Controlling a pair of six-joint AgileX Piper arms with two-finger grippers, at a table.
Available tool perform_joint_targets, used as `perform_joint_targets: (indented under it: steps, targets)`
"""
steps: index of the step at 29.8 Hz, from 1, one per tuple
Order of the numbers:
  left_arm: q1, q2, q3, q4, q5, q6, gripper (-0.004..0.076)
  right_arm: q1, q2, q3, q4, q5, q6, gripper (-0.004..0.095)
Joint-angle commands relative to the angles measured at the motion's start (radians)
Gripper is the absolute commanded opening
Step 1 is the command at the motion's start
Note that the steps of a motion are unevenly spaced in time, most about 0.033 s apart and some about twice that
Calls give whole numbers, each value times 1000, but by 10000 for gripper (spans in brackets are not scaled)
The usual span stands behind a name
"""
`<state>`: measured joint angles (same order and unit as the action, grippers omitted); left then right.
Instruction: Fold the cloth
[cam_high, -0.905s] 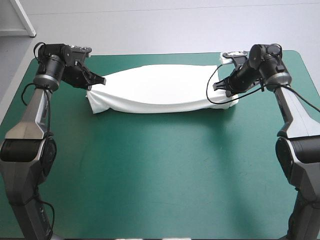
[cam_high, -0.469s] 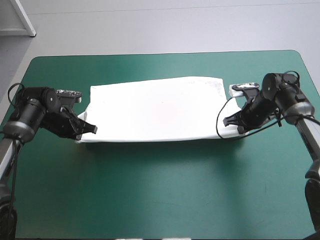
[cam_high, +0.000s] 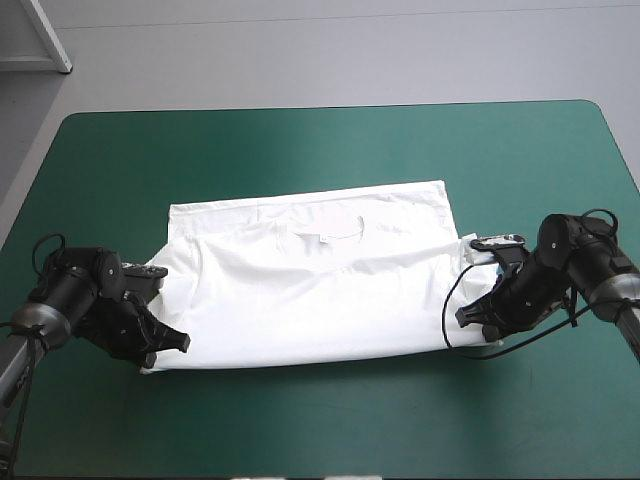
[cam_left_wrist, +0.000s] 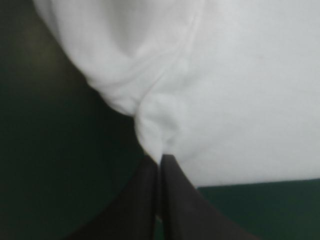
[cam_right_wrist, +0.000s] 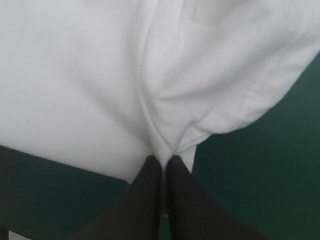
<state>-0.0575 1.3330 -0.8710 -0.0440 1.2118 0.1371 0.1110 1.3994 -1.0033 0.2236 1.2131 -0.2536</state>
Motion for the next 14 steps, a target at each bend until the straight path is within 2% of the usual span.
perform_joint_targets:
  steps: [1,6,8,10,14]
  targets:
    - [-2,-31,18,-8,-18,-2,102,-10,-34,13,49,-48,-56,135]
    - [-2,-31,22,-94,-77,-32,413,-10,-34,24,65,-143,-58,501]
    - [-2,-34,22,-100,-109,-32,502,-10,-34,9,55,-177,-58,599]
    - [-2,-38,22,-100,-136,-32,525,-10,-34,-18,42,-194,-54,631]
    - [-2,-64,-23,-100,-176,-32,521,-10,-34,-106,31,-199,-29,631]
